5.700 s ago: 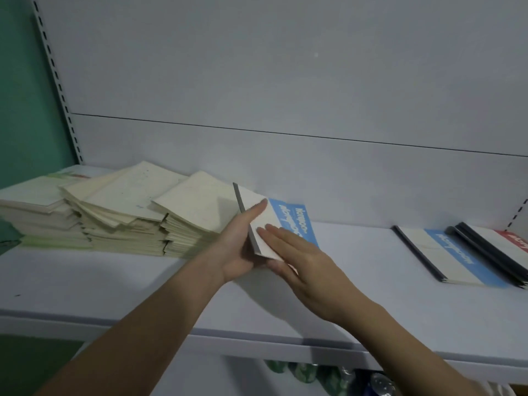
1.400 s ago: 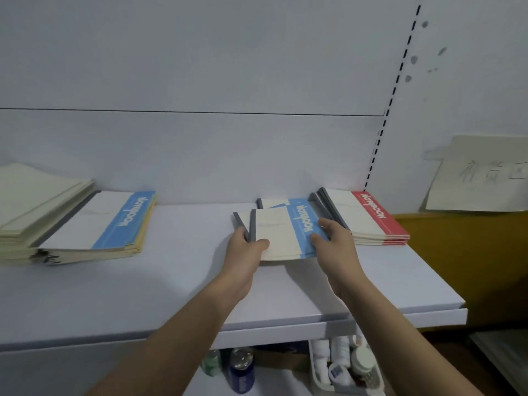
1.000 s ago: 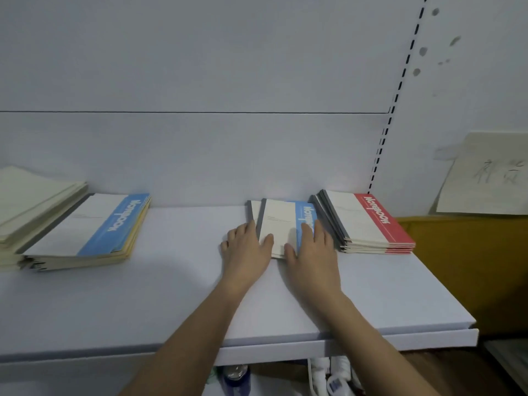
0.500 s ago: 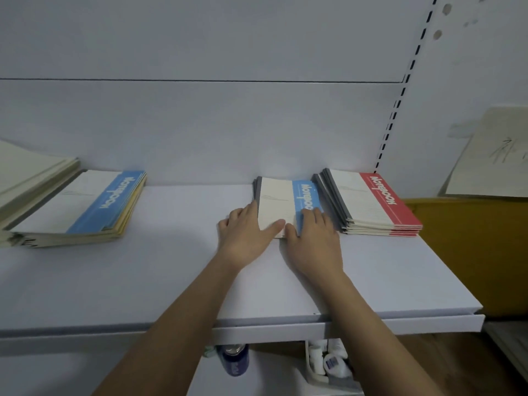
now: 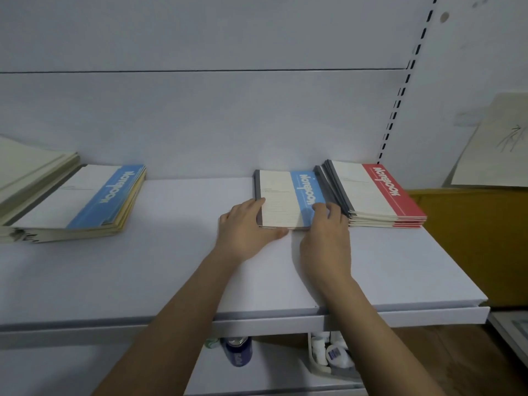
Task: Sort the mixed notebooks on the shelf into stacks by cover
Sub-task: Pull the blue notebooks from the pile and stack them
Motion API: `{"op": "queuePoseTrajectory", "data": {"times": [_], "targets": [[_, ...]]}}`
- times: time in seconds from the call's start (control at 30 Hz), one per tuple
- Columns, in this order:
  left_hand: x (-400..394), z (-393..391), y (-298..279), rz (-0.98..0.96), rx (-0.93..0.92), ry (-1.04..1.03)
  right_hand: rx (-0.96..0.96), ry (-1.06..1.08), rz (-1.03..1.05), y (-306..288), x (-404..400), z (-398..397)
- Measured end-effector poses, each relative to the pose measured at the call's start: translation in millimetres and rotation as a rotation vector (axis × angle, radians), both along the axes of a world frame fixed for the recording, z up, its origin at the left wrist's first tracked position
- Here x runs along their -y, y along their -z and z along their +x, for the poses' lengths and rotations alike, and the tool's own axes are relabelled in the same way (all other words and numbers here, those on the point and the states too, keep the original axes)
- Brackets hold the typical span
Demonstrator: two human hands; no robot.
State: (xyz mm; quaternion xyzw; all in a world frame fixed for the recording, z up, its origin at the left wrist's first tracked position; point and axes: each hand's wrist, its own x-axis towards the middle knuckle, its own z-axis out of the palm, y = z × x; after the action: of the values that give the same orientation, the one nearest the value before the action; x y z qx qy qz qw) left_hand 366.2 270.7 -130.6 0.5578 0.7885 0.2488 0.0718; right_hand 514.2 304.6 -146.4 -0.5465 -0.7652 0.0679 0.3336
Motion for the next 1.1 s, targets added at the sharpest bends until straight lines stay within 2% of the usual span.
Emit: {"op": "queuePoseTrajectory", "data": {"times": [0.07, 0.13, 0.2, 0.27, 0.43, 0.57, 0.7, 0.83, 0.97, 1.1], "targets": [[3, 1, -2, 0.021, 0.029, 0.010, -0.001, 0.033, 0.083, -4, 5, 1], [12, -3, -8, 0.045, 0.036, 0.026, -0.106, 0.003, 0.179, -13, 9, 0], [29, -21, -18, 0.067, 0.024, 0.008, -0.224, -0.128, 0.190, -23, 14, -9], [53, -51, -28, 0.105, 0.005, -0.042, -0.249, -0.300, 0.107, -31, 20, -31], [120, -136, -60, 0.104, -0.170, -0.242, -0.021, -0.669, 0.059, -52, 55, -115], [169, -212, -81, 0.118, -0.291, -0.288, 0.193, -0.863, 0.106, -62, 93, -188], [204, -275, -95, 0.082, -0.395, -0.321, 0.281, -0.812, 0.150, -72, 121, -259], [225, -323, -92, 0.057, -0.423, -0.258, 0.419, -0.747, 0.067, -72, 132, -318], [235, -353, -85, 0.042, -0.330, -0.184, 0.538, -0.679, -0.023, -64, 136, -344], [237, -358, -91, 0.168, -0.140, -0.090, 0.511, -0.683, -0.070, -72, 147, -334]]}}
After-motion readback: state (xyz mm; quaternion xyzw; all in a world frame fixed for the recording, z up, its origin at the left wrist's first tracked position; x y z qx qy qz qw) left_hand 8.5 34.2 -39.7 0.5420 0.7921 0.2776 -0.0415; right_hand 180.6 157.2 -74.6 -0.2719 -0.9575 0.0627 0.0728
